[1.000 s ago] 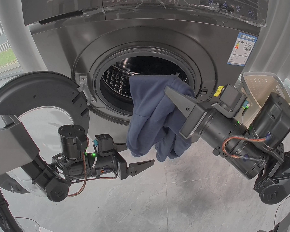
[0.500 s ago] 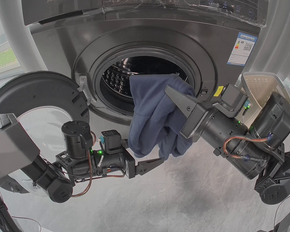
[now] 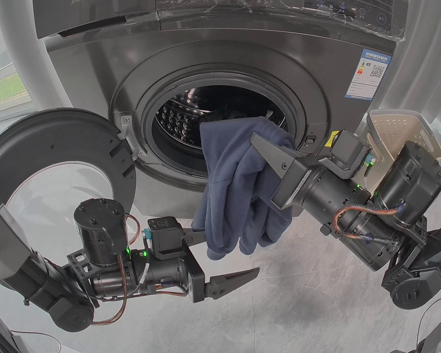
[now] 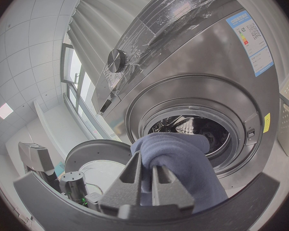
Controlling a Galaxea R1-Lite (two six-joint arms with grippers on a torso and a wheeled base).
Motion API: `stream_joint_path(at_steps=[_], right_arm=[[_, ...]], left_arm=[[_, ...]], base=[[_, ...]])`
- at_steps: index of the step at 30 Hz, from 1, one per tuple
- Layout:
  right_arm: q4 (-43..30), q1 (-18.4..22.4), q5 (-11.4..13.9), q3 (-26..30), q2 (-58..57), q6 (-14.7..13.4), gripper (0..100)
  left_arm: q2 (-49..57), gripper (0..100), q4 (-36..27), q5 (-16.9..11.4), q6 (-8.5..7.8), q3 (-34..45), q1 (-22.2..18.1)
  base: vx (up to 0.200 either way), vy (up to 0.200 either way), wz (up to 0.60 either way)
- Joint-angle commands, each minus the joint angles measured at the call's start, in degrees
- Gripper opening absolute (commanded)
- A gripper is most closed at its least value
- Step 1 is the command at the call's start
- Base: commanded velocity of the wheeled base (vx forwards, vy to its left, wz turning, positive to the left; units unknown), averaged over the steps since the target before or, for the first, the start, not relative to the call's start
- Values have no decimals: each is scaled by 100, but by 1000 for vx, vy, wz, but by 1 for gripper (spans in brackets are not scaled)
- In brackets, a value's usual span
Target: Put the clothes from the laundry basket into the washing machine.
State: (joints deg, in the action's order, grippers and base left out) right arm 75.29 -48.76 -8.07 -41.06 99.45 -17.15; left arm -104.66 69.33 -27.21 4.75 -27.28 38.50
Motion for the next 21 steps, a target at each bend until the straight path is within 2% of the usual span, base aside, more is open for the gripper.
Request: stream_joint_path(at_steps=[1,6,10,12,16,21], right_arm=[[3,42,-2,-34,66,1,0],[3,42,-2,-43,74,1,0],[3,33,-2,-34,66,1,0],[12,33,-2,-25,57,1,0],[12,25,-2,-25,48,1,0],[12,-10,-2,-25,39,1,0]], left_arm=[[191,100,2,-4,-1,259,158],[-187,100,19,-21,-18,267,176],[-635,100,362,-4,17,21,114],[-820,100,555,40,43,-75,79],[-1197,100,1030,242,228,-278,26],[-1408,100,1100,409,228,-497,-70]], base=[[0,0,0],[0,0,0],[0,0,0],[0,0,0],[0,0,0],[0,0,0]])
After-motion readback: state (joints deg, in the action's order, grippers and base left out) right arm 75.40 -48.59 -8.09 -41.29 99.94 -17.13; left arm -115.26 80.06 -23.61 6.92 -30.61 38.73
